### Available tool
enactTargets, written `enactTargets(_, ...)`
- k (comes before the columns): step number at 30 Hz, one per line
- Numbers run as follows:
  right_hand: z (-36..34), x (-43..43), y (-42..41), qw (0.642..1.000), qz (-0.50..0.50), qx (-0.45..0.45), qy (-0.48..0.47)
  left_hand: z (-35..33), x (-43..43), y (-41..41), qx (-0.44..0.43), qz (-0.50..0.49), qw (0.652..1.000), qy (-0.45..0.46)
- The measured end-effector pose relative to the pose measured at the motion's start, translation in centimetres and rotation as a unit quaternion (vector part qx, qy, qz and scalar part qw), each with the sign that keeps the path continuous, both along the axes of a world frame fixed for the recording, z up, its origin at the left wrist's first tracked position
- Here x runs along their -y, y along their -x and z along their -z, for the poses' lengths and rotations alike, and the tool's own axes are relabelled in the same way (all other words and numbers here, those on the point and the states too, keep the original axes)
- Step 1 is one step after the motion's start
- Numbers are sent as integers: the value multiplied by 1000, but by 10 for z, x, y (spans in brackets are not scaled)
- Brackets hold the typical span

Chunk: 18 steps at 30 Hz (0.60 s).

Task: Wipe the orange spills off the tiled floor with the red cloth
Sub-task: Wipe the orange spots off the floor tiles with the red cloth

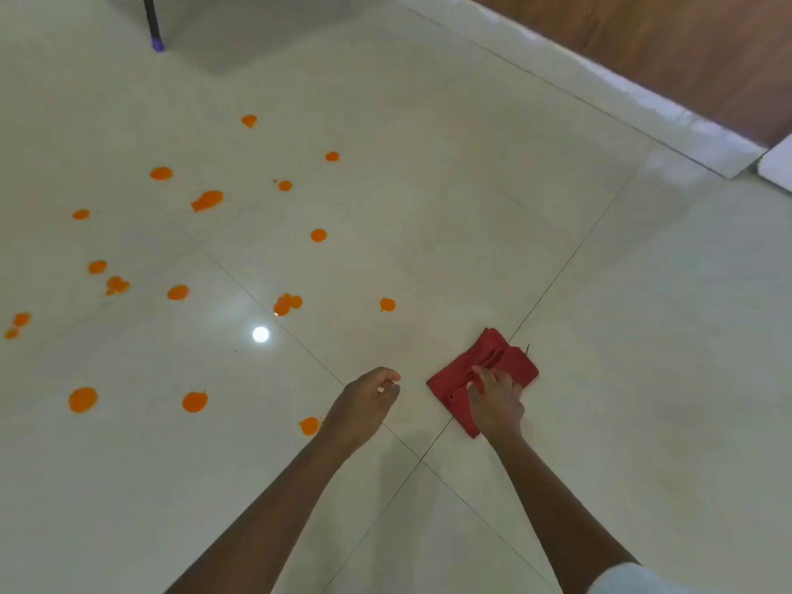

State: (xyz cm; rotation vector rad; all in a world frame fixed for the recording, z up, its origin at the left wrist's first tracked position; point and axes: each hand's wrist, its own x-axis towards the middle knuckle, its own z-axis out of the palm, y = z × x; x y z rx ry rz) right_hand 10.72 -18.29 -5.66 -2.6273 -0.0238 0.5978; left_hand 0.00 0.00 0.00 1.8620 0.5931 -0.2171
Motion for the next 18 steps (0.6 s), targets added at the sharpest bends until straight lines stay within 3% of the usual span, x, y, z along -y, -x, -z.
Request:
enactTargets(3, 30, -9, 5, 998, -3, -10, 55, 27, -12, 1, 23, 5, 998, -53)
enactTargets(7, 63, -28, 32, 990, -114, 29, 71, 55, -35, 20, 43, 9, 988, -145)
enactTargets(9, 63, -33, 34, 988, -148, 52, -2, 64, -45, 36, 25, 10, 981, -190)
enactTargets(12, 59, -41, 22, 985, -114, 104, -81, 69, -57, 65, -4, 9, 970, -241)
enactTargets(15, 65, -56, 5, 986, -122, 116, 0, 81, -70, 89, -9, 40, 949, -311)
enactTargets(18, 85, -62, 9, 969, -202, 101, 103, 94, -79, 110, -57, 90, 933, -344)
